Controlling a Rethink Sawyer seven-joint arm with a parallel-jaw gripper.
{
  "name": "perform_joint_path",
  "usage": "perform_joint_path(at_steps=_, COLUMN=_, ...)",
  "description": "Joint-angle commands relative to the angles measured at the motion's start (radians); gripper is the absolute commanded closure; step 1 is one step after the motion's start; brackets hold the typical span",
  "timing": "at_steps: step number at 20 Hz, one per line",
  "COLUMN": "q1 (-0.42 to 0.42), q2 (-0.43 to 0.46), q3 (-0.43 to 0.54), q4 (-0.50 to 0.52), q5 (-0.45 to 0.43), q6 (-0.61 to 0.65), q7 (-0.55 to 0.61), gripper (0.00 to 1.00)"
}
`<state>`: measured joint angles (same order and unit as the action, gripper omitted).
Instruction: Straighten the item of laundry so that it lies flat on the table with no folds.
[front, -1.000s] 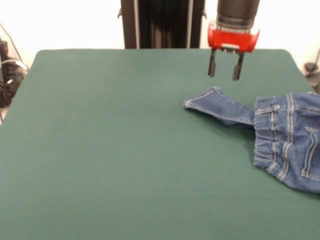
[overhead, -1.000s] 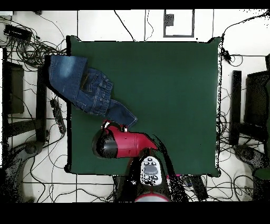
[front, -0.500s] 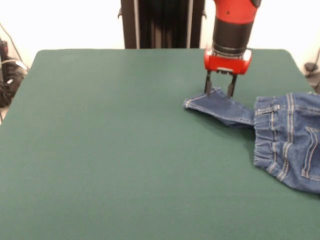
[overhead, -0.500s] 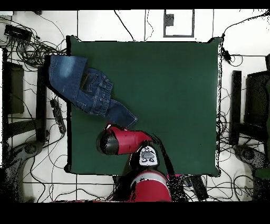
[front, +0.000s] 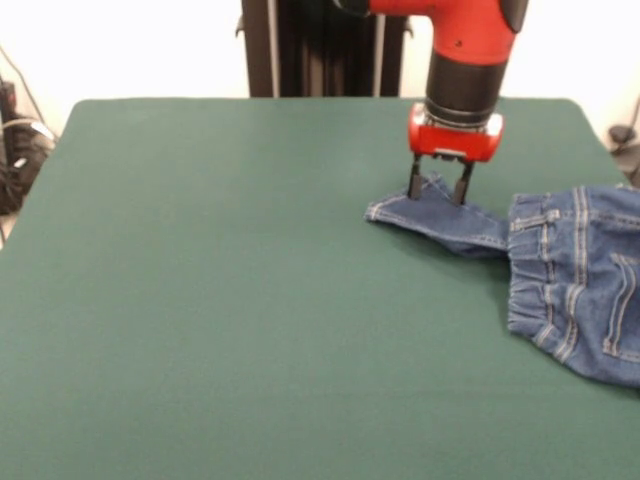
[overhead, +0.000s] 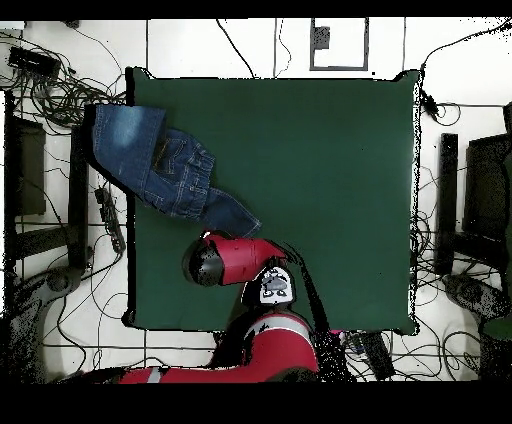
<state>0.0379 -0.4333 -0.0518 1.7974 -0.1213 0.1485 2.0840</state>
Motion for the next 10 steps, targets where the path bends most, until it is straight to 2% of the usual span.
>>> perform_joint_path(at_steps=1, q1=0.012, q2=0.12, q3=0.038, q4=-0.199, q5=-0.016, q6=-0.007, q7=0.033, gripper=0.0)
perform_joint_path(at_steps=8, q1=0.011, q2=0.191, q3=0.021, q4=-0.251, q5=0.001, q6=0.02, q7=0.062, gripper=0.0)
perform_joint_path(at_steps=10, q1=0.005, q2=0.192, q3=0.026, q4=-0.258, q5=-0.021, q6=0.003, q7=0.049, gripper=0.0)
